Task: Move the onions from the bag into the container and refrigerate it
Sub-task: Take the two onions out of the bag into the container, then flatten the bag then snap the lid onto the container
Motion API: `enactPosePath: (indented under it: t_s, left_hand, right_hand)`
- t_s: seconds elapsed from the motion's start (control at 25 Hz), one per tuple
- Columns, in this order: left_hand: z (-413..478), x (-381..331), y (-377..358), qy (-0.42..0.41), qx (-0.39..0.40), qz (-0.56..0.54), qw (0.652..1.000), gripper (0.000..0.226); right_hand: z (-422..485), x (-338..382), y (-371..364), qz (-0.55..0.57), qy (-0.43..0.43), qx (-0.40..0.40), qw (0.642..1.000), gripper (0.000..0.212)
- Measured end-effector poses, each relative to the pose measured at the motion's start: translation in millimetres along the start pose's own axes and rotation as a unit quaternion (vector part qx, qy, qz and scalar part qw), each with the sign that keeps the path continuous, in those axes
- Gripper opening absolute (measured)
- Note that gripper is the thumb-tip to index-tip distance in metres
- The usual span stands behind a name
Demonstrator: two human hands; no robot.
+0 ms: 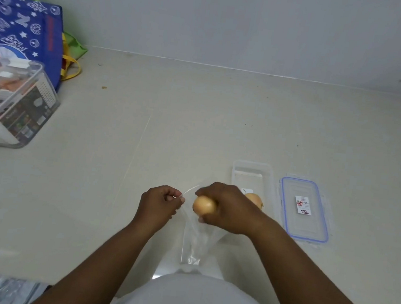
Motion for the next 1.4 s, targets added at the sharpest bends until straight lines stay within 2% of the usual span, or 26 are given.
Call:
enactPosePath:
  t_s: [0.04, 0.12, 0.2, 0.24, 0.32, 0.36, 0.48, 0.56, 0.72, 0.84, 0.92, 1.0, 1.08, 1.16, 1.32, 1.4]
  left_hand:
    - [1, 1, 1, 0.003, -0.003, -0.006, 1.000, 0.007]
    - [2, 5, 2, 0.010, -0.003, -0.014, 1.000, 0.007]
    - [2, 8, 1, 0.015, -0.001, -0.015, 1.000, 0.006]
    - [1, 9, 0, 0.016, 0.001, -0.016, 1.000, 0.006]
    - [1, 8, -1, 0.013, 0.004, -0.018, 1.000, 0.005]
    - [1, 8, -1, 0.011, 0.004, -0.018, 1.000, 0.005]
    - [2, 8, -1, 0.007, 0.004, -0.016, 1.000, 0.005]
    - [3, 9, 0, 0.007, 0.003, -0.013, 1.000, 0.005]
    - [4, 10, 2, 0.011, 0.001, -0.014, 1.000, 0.005]
    - [4, 10, 2, 0.014, 0.002, -0.018, 1.000, 0.005]
    - [4, 10, 2, 0.015, 0.001, -0.022, 1.000, 0.005]
    - [5, 12, 4, 0.019, -0.005, -0.025, 1.000, 0.006]
    - [5, 16, 8, 0.025, -0.017, -0.029, 0.999, 0.008]
    - [5, 20, 12, 0.035, -0.028, -0.043, 0.998, 0.011]
    - [-2, 24, 5, 0.037, 0.004, -0.046, 0.998, 0.038]
    - [-1, 29, 5, 0.033, 0.009, -0.014, 0.999, 0.037]
  right_hand:
    - [-7, 5, 22, 0.073, 0.025, -0.047, 0.996, 0.056]
    - [-16, -8, 68, 0.190, 0.040, -0.174, 0.965, 0.053]
    - [-15, -47, 99, 0.178, -0.029, -0.279, 0.943, 0.052]
    - [-10, -72, 106, 0.134, -0.089, -0.292, 0.943, 0.053]
    - [7, -119, 99, 0.049, -0.194, -0.230, 0.952, 0.055]
    - [14, -135, 91, 0.020, -0.220, -0.188, 0.957, 0.055]
    - [29, -166, 65, -0.033, -0.242, -0.101, 0.965, 0.053]
    - [32, -176, 55, -0.048, -0.254, -0.076, 0.963, 0.054]
    - [31, -182, 51, -0.060, -0.262, -0.076, 0.960, 0.057]
    - [24, -148, 61, -0.075, -0.190, -0.140, 0.969, 0.057]
    - [11, -107, 67, -0.059, -0.090, -0.215, 0.971, 0.041]
    - [-8, -68, 53, -0.001, 0.017, -0.226, 0.974, 0.017]
    - [-23, -44, 27, 0.079, 0.066, -0.184, 0.978, 0.011]
    - [-26, -34, -2, 0.124, 0.065, -0.133, 0.981, 0.022]
    - [-11, -20, -63, 0.001, 0.070, 0.007, 0.997, 0.045]
    - [-5, -17, -81, -0.058, 0.089, 0.050, 0.993, 0.050]
Point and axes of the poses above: each hand's wrist, its own z-axis towards the middle knuckle, its own y-axis out of the back of the hand, x = y × z, the point moved 10 cm from there along z, towards the middle knuckle, and after that the axes turned 12 degrees about z, right-handed, at the moved point
